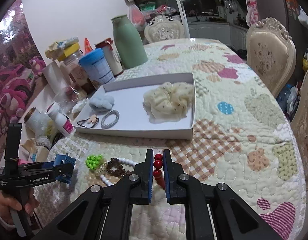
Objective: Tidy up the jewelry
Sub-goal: 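Lift the blue claw and red bracelet and carry both over the white tray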
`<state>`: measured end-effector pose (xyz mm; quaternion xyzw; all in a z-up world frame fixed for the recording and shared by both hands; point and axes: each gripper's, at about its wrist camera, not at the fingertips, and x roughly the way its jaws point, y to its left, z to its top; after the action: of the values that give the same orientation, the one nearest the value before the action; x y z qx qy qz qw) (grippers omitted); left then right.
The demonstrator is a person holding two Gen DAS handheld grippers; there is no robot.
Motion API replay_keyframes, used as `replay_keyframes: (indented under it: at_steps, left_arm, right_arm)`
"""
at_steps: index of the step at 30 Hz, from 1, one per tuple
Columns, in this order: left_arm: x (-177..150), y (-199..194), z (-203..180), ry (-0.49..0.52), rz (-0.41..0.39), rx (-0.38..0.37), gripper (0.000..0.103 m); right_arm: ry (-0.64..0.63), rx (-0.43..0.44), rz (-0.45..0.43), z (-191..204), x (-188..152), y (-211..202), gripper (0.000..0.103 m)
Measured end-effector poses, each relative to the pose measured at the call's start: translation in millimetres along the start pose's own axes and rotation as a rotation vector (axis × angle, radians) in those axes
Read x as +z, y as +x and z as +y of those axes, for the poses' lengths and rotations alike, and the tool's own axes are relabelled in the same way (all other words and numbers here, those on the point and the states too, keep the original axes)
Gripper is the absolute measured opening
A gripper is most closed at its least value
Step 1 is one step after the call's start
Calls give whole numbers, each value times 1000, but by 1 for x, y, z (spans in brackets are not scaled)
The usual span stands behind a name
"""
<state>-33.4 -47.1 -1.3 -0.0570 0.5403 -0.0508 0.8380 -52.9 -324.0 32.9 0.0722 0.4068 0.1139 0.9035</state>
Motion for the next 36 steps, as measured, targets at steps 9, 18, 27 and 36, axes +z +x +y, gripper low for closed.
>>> replay_keyframes:
  at_steps: [9,18,27,36]
  left_arm:
    - [1,-20,-11,40,-46,17,49]
    - [12,-33,-23,79,-93,36,49]
    - [33,-46,-28,111,-147,60,49]
    - [62,-50,-34,139,-179,70,49]
  right_arm:
    - [-39,7,-37,8,8,-24,9]
    - [-67,20,-56,15,15,-36,9]
    - [-109,31,-59,27,26,-38,9]
    - [-151,48,-62,44,42,-32,9]
